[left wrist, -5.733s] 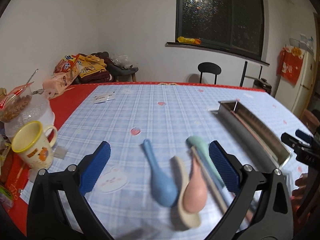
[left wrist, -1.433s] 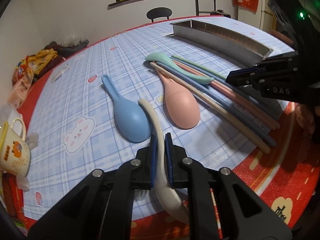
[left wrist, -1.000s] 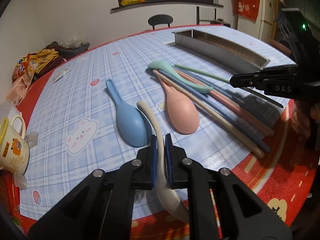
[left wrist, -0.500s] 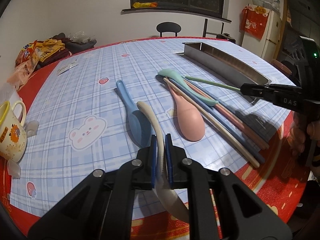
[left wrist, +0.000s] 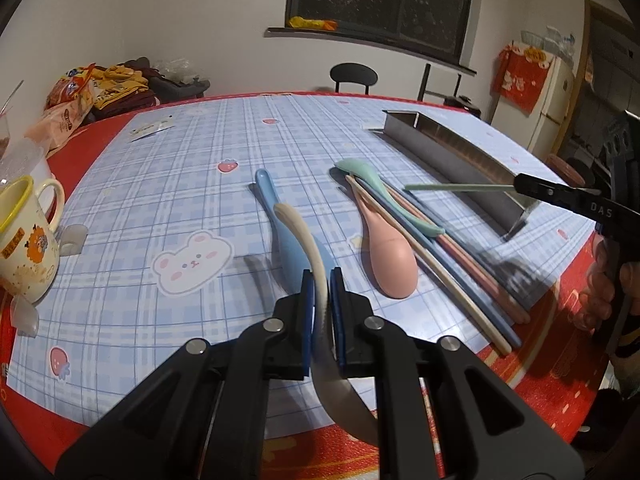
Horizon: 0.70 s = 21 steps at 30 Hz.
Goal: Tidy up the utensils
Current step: 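Grasp a mint chopstick with the right tool while the left tool holds the cream spoon, then carry the cream spoon and mint chopstick into the steel tray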
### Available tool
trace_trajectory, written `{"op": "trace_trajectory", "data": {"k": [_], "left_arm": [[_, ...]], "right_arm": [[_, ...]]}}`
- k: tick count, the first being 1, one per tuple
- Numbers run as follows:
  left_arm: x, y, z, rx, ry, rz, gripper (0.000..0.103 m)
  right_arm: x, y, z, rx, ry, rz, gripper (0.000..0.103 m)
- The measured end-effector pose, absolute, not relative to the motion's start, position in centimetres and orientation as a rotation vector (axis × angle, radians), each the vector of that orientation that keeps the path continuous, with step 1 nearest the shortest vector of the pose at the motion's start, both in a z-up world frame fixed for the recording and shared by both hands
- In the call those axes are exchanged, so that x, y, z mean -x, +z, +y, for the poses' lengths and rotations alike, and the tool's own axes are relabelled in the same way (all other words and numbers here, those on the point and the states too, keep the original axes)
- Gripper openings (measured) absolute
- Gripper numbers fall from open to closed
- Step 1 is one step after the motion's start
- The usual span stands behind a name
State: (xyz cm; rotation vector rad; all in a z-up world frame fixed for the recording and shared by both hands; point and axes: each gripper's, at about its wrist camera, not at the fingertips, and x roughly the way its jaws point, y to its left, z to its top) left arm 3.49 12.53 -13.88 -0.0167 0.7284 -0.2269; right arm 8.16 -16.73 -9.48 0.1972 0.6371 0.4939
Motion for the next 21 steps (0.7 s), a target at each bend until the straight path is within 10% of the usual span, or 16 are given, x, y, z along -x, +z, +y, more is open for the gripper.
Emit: {"op": "trace_trajectory", "data": {"k": [21], "left_arm": [[-3.6, -12.0, 13.2, 0.105, -0.254, 0.716, 0.012]], "right_arm": [[-8.6, -5.7, -19.2, -0.209, 0.515, 0.515, 0.006]]}}
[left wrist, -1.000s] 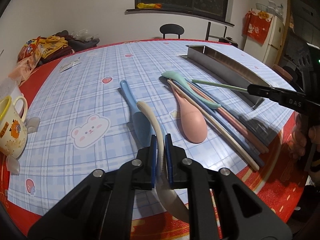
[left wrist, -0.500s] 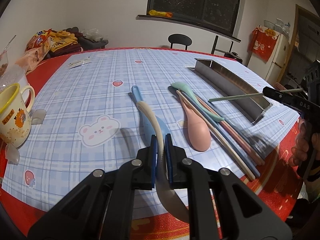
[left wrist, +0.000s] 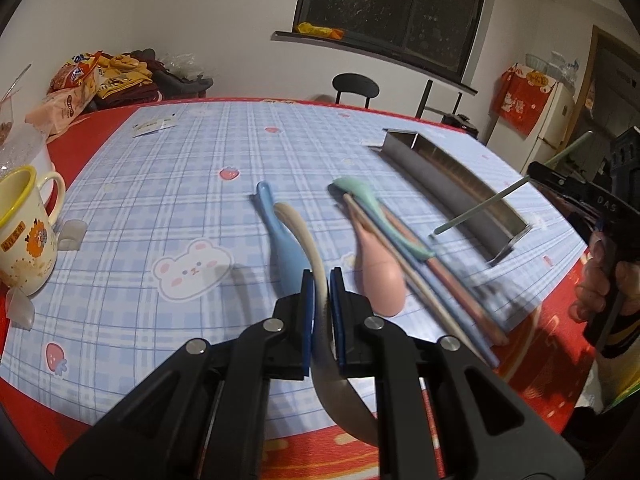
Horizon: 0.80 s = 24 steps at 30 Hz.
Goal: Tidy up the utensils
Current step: 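Carry the cream spoon and mint chopstick into the steel tray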
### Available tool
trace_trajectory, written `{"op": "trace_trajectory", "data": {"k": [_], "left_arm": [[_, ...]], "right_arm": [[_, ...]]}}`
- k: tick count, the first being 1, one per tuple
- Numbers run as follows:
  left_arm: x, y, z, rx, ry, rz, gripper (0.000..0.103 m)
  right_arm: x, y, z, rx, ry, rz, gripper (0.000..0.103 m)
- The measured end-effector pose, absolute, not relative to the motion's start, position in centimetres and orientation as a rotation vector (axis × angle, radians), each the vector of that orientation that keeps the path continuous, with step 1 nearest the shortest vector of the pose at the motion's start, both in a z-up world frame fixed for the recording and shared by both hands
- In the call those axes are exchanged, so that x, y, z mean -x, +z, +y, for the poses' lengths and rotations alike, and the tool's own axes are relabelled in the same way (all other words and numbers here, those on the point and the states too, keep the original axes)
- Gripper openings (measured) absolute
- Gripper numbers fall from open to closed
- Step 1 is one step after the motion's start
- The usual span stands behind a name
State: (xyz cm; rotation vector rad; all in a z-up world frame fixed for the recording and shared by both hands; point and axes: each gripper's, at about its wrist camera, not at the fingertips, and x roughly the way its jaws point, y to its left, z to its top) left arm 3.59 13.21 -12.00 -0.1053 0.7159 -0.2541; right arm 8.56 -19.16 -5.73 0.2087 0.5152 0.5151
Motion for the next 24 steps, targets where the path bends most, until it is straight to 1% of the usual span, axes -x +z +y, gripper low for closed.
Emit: {"op": "trace_trajectory", "data": {"k": [7, 13, 17, 24], "left_arm": [[-4.0, -9.7, 11.6, 0.118, -0.284, 0.693, 0.012], [-6.5, -7.5, 8.3, 0.108, -0.332, 0.674, 0.012], [-9.4, -6.2, 4.8, 0.101, -0.371, 0.668, 0.013], [-16.2, -6.1, -1.3, 0.155, -0.44, 0.708, 0.012]], "right_arm": [[-9.5, -3.9, -19.9, -0.214, 0.541, 0.451, 0.006], [-11.8, -2.2, -22.4, -0.209, 0.48, 0.371, 0.006], [-15.3, -1.8, -24.1, -0.175, 0.373, 0.353, 0.006], [-20.1, -3.9, -25.1, -0.154, 0.296, 0.4, 0.006]]}}
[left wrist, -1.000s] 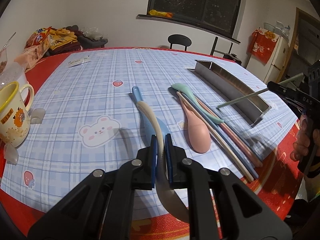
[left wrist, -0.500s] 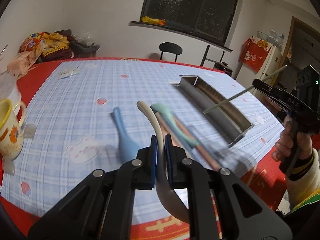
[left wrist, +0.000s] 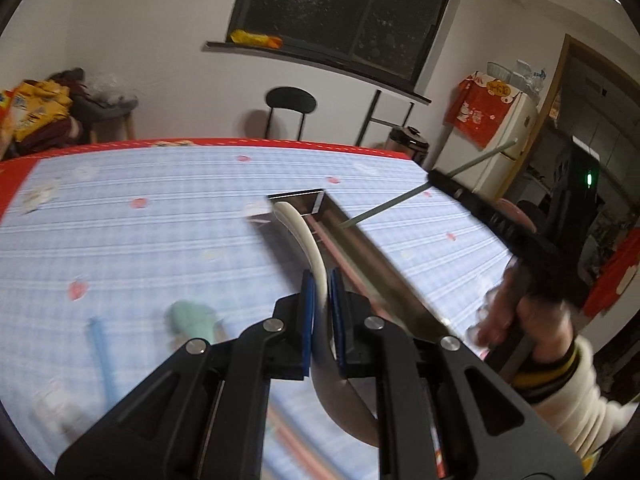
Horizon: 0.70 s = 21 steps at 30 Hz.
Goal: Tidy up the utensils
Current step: 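Carry the cream spoon and mint chopstick into the steel tray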
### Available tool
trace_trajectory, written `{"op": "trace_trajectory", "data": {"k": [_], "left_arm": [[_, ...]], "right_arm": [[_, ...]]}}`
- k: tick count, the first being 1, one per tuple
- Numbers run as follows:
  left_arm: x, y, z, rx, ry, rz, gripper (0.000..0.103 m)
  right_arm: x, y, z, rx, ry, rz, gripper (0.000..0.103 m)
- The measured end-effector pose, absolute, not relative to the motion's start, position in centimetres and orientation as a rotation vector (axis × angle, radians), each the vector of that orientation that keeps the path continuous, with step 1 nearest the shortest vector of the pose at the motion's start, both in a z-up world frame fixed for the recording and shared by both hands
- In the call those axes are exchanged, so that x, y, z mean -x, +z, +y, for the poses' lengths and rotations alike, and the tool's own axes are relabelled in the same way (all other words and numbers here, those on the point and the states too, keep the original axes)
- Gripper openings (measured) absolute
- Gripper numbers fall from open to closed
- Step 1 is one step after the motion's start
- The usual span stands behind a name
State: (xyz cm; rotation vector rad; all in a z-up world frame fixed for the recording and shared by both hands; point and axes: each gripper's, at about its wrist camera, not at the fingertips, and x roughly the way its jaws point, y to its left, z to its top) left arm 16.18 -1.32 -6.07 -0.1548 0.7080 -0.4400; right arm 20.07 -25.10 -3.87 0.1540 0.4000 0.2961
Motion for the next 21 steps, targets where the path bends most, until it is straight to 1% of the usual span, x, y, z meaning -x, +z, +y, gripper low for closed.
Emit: {"op": "trace_trajectory", "data": {"k": [3, 9, 13, 21], "left_arm": [[-18.8, -6.6, -3.8, 0.172, -0.47, 0.727, 0.012], [-23.5, -8.7, -6.6, 0.263, -0.465, 0.76, 0.012], [-24.8, -10.3, -7.7, 0.288, -0.453, 0.792, 0.012], [-26.3, -11.8, -8.5, 0.277, -0.419, 0.826, 0.012]], "right_arm": [[-21.2, -5.1, -25.0, -0.118, 0.285, 0.427, 0.006], [-22.4, -6.5, -25.7, -0.157, 0.321, 0.517, 0.006], [-22.5, -7.2, -25.3, -0.141, 0.335, 0.61, 0.006], [-22.7, -8.6, -24.2, -0.091, 0.364, 0.704, 0.006]]}}
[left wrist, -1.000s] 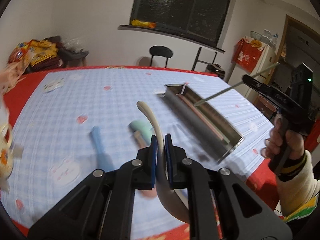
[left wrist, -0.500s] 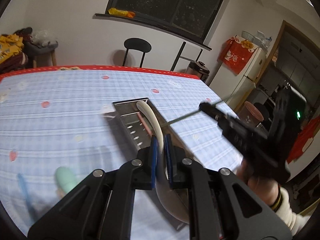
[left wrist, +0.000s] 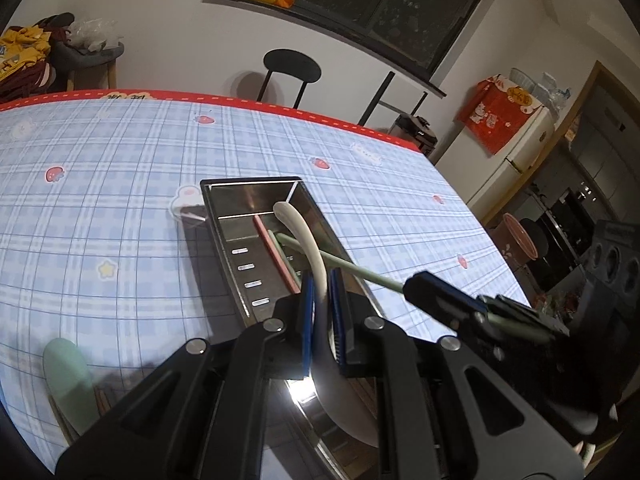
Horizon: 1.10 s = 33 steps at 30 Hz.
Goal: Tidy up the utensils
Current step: 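Carry the cream spoon and mint chopstick into the steel tray, then open both tools to release the spoon and chopstick in the tray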
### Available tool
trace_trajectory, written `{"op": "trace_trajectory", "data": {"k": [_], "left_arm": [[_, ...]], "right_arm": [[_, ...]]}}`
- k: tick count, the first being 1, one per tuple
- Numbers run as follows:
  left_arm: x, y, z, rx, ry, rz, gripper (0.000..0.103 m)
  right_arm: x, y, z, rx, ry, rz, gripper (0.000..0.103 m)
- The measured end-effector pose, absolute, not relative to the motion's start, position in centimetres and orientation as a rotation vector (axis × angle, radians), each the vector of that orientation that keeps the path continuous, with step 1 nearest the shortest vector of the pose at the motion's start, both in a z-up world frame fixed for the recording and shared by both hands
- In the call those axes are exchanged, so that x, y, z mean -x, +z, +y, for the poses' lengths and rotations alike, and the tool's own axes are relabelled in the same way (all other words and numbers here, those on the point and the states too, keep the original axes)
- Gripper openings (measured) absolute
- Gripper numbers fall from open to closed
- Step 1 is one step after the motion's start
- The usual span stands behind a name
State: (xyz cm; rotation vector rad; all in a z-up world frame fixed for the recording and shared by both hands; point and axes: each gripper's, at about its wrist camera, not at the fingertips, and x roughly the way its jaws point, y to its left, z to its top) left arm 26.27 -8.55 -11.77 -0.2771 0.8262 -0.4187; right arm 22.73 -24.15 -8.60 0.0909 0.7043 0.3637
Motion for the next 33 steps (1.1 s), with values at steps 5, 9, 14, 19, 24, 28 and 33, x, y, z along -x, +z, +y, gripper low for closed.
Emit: {"op": "trace_trajectory", "data": {"k": [5, 9, 14, 19, 24, 28, 33], "left_arm": [[-26.8, -12.3, -8.6, 0.273, -0.4, 0.842, 0.013], [-27.3, -12.7, -8.9, 0.259, -0.393, 0.857, 0.013], [-27.8, -13.2, -9.0, 0.254, -0.388, 0.876, 0.013], [-27.7, -13.3, -9.1, 0.248, -0.386, 0.877, 0.013], [-27.7, -12.6, -9.1, 0.229, -0.378, 0.85, 0.016], [-27.5, -11.3, -8.8, 0.201, -0.362, 0.812, 0.021], [-26.1, -9.5, -7.6, 0.139, -0.315, 0.758, 0.047]], "right_arm": [[-22.9, -9.3, -23.6, -0.076, 0.377, 0.741, 0.006], [-22.9, -9.5, -23.5, -0.071, 0.386, 0.758, 0.006], [-22.7, -9.5, -23.5, -0.077, 0.4, 0.769, 0.007], [-22.6, -9.5, -23.2, -0.077, 0.411, 0.775, 0.007], [-22.6, -9.1, -23.9, -0.093, 0.384, 0.754, 0.025], [-22.4, -8.5, -24.6, -0.102, 0.348, 0.726, 0.049], [-22.5, -8.3, -25.3, -0.115, 0.3, 0.717, 0.088]]}}
